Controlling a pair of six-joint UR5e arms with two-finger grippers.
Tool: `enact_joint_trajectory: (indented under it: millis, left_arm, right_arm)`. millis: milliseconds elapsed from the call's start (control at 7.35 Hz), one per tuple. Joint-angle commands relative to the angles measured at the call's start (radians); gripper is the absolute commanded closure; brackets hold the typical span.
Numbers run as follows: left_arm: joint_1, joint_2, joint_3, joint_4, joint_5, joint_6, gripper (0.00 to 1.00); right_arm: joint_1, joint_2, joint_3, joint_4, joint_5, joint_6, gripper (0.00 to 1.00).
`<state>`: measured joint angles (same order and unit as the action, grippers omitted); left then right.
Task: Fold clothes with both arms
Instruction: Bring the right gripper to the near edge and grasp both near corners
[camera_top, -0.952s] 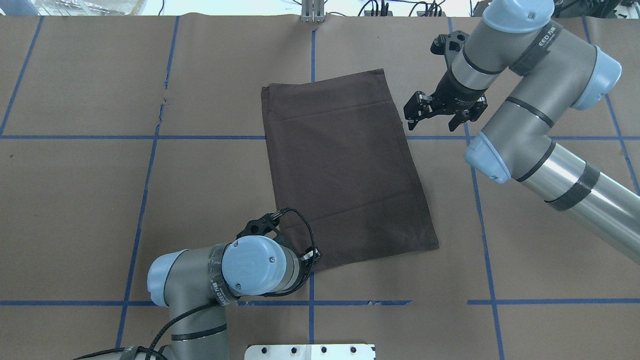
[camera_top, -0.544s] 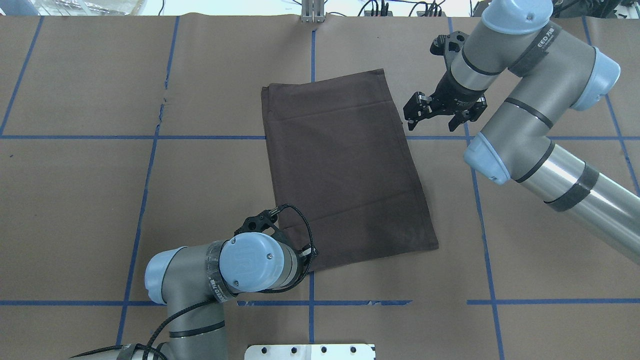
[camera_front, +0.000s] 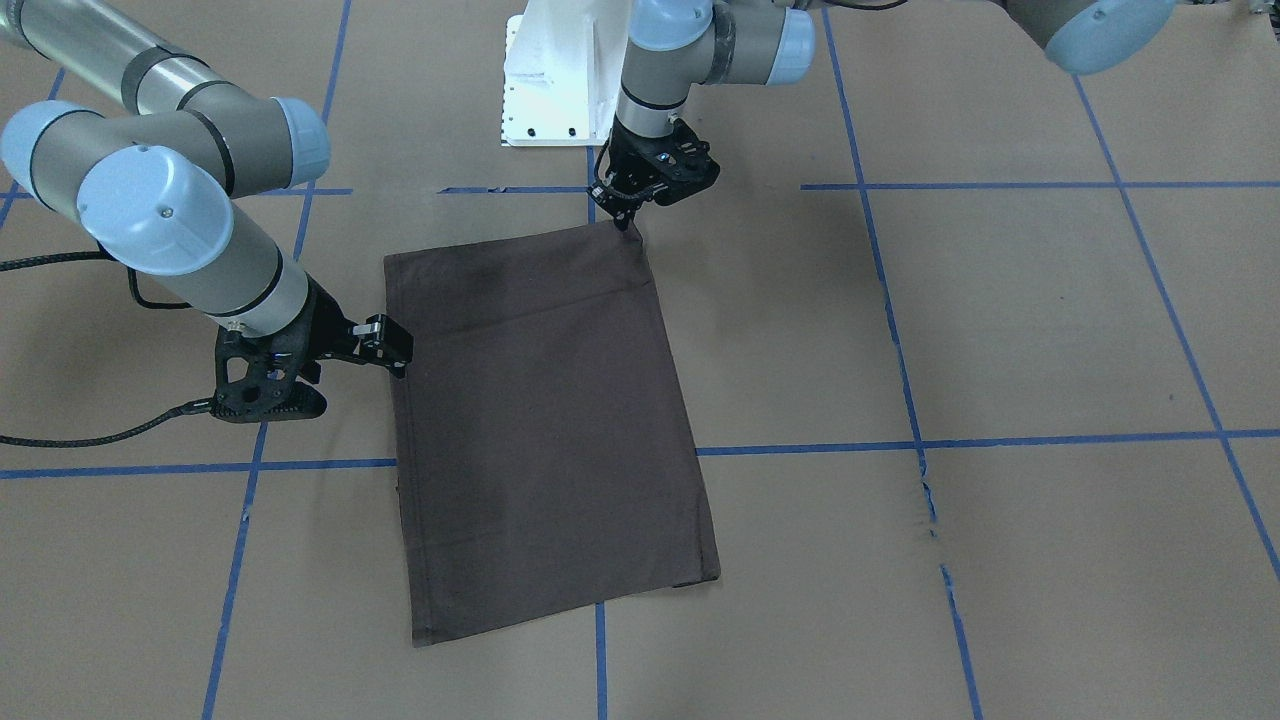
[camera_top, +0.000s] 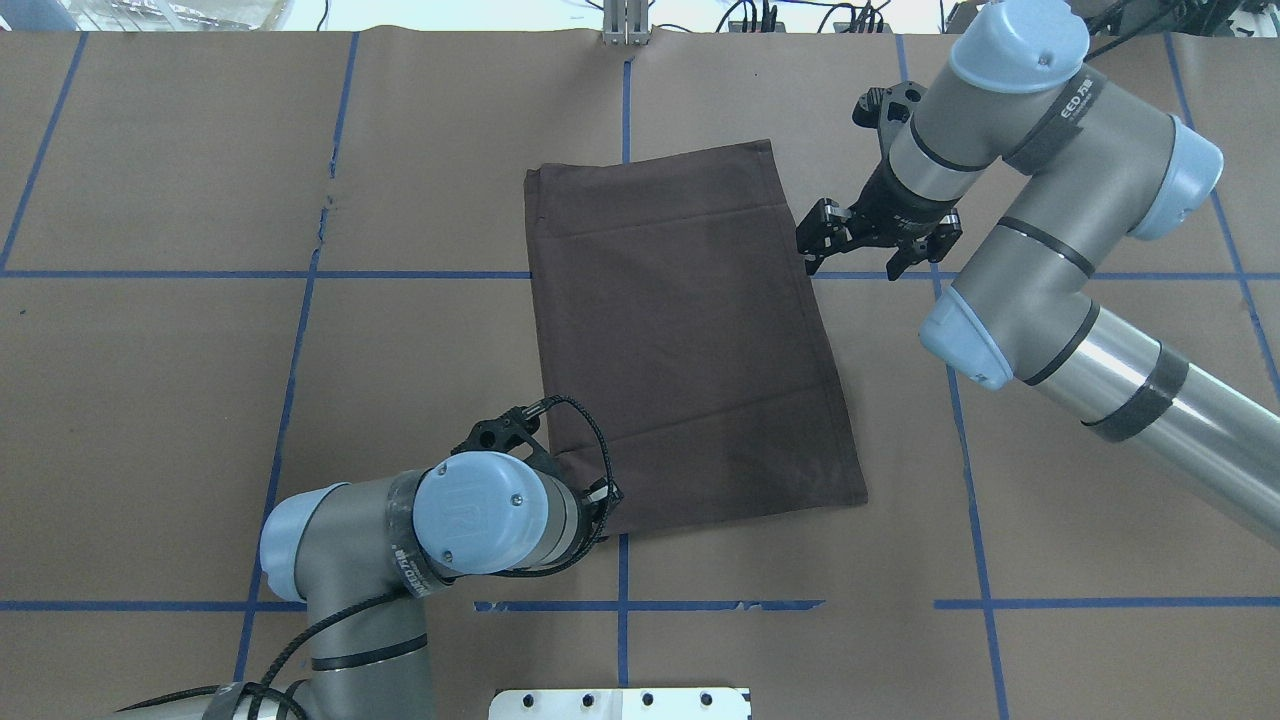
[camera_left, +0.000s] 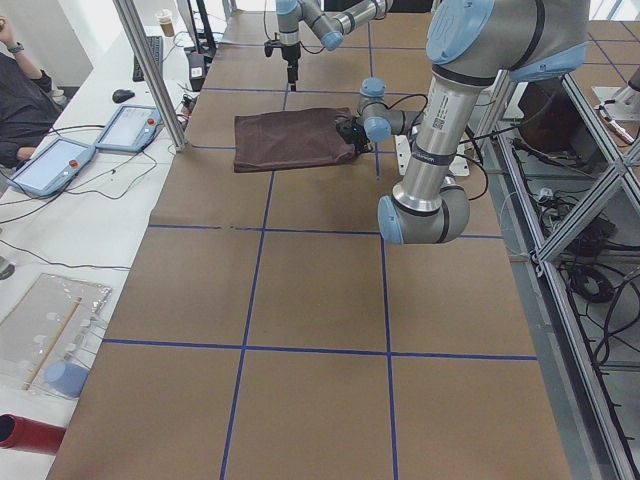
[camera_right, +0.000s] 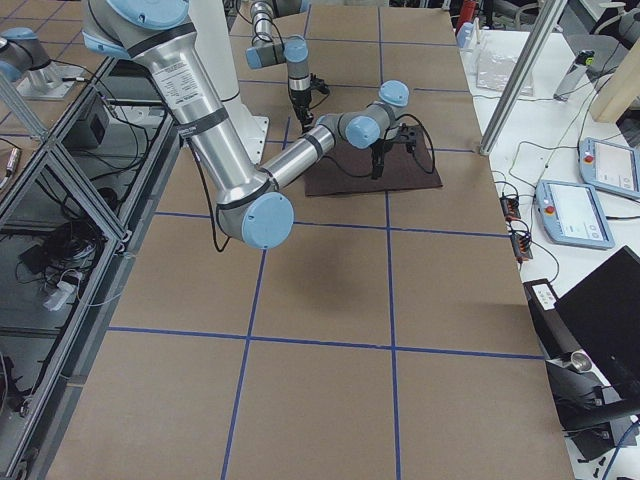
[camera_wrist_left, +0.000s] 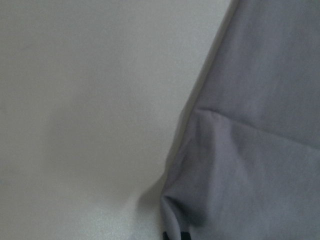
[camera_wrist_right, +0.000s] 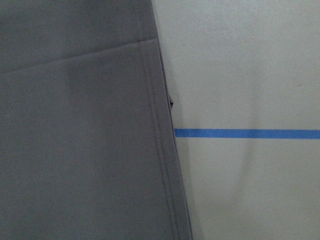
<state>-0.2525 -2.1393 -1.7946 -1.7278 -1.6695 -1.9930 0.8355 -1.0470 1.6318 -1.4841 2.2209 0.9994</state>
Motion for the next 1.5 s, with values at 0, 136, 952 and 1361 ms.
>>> enact_joint_trajectory:
  millis: [0,136,952,1361]
  left_arm:
    - [-0.002,0.045,-0.087,0.052,-0.004,0.040,1.00]
    - [0.001,0.041,-0.088,0.062,-0.004,0.040,1.00]
    - [0.002,0.036,-0.089,0.063,-0.006,0.040,1.00]
    - [0.002,0.036,-0.089,0.062,-0.006,0.040,1.00]
  right_arm:
    - [-0.105,-0.065,0.041,0.134,-0.073,0.313,0.00]
    - [-0.184,-0.100,0.106,0.154,-0.157,0.441,0.00]
    - [-0.509,-0.220,0.235,0.073,-0.517,0.967,0.00]
    - [-0.509,-0.220,0.247,0.054,-0.521,0.967,0.00]
